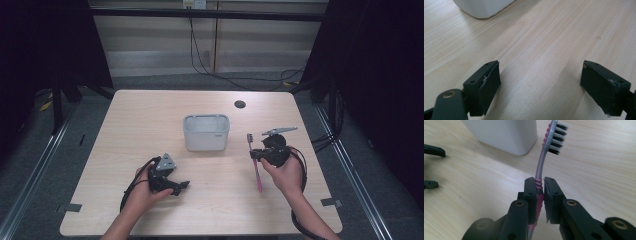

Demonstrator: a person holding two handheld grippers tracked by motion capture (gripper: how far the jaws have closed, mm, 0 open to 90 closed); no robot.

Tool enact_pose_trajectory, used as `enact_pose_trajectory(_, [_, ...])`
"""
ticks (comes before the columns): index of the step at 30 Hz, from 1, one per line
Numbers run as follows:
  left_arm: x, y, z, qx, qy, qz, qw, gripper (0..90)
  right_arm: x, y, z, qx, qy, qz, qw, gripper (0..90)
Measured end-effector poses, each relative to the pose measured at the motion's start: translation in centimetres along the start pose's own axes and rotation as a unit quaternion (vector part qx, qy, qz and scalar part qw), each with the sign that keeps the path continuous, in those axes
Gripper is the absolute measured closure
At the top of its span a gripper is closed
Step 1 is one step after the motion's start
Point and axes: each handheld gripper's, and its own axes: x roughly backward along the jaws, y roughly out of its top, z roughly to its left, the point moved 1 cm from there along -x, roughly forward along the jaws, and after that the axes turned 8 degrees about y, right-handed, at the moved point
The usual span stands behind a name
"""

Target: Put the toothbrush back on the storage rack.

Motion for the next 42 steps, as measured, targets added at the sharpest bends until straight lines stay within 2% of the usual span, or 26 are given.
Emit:
enact_pose_trajectory(5, [0.0,0.0,0.0,-0.002,0.001,0.000,1.0000,15.8,0.4,0.7,0.3,0.009,0.003,-0.027,0.9996,81.7])
enact_pose_trajectory(30, [0.0,0.0,0.0,0.000,0.000,0.001,1.0000,15.8,0.7,3.5,1.7,0.030,0.007,-0.076,0.9966,81.7])
enact_pose_trajectory(42, [0.0,0.0,0.0,0.000,0.000,0.000,1.0000,15.8,1.2,5.2,2.1,0.029,0.013,-0.113,0.9931,81.8])
